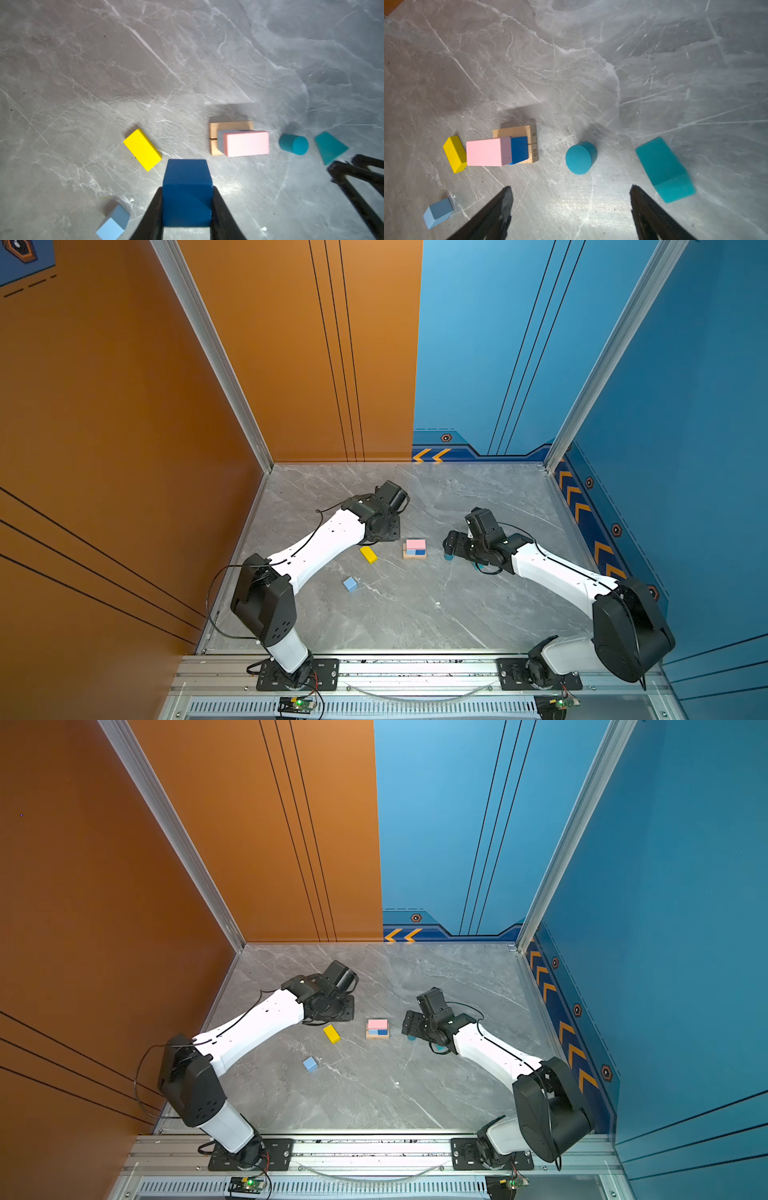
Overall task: Build the wood block tower
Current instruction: 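Lift the blue cube and carry it over the stack with the left gripper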
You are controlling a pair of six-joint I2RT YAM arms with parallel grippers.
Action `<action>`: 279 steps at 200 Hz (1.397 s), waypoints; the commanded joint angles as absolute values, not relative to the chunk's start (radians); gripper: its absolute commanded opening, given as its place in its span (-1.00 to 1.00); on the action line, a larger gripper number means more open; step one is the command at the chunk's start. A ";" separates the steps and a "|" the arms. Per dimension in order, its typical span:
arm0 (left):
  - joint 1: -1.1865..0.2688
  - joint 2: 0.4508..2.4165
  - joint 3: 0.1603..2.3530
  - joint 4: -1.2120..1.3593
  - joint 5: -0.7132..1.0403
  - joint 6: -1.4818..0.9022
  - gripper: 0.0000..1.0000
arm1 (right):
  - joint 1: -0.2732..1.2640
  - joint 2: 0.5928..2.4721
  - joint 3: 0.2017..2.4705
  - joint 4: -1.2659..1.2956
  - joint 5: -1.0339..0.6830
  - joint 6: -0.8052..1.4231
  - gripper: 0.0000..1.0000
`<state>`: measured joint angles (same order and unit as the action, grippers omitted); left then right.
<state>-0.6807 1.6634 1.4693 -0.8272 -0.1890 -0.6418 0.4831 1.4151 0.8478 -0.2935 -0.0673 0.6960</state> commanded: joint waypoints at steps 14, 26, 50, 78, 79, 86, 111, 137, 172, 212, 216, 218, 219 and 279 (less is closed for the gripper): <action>-0.725 1.746 1.527 -0.894 -0.244 -0.745 -1.00 | 0.454 1.373 0.813 -0.262 -0.099 0.692 0.78; -0.737 1.772 1.540 -0.898 -0.237 -0.769 -1.00 | 0.443 1.366 0.805 -0.261 -0.101 0.689 0.78; -0.756 1.825 1.580 -0.911 -0.238 -0.795 -1.00 | 0.422 1.350 0.783 -0.251 -0.113 0.686 0.78; -0.773 1.870 1.626 -0.911 -0.216 -0.808 -1.00 | 0.404 1.337 0.766 -0.243 -0.128 0.684 0.78; -0.773 1.872 1.627 -0.911 -0.216 -0.808 -1.00 | 0.403 1.336 0.765 -0.243 -0.128 0.684 0.78; -0.777 1.881 1.638 -0.910 -0.213 -0.807 -1.00 | 0.400 1.334 0.762 -0.241 -0.130 0.684 0.78; -0.789 1.914 1.671 -0.919 -0.201 -0.812 -1.00 | 0.384 1.324 0.751 -0.237 -0.139 0.681 0.77; -0.795 1.936 1.690 -0.924 -0.190 -0.817 -1.00 | 0.374 1.315 0.741 -0.233 -0.145 0.681 0.77; -0.799 1.961 1.704 -0.924 -0.170 -0.828 -1.00 | 0.361 1.304 0.727 -0.225 -0.150 0.680 0.77; -0.802 1.988 1.716 -0.924 -0.161 -0.833 -1.00 | 0.352 1.296 0.715 -0.220 -0.158 0.680 0.77; -0.802 1.989 1.716 -0.924 -0.160 -0.833 -1.00 | 0.350 1.295 0.715 -0.221 -0.158 0.680 0.77; -0.802 1.991 1.717 -0.924 -0.160 -0.833 -1.00 | 0.350 1.294 0.715 -0.221 -0.159 0.680 0.77; -0.801 1.990 1.718 -0.924 -0.161 -0.832 -1.00 | 0.349 1.294 0.715 -0.220 -0.158 0.681 0.77; -0.803 2.008 1.733 -0.935 -0.176 -0.833 -1.00 | 0.342 1.295 0.707 -0.213 -0.166 0.683 0.76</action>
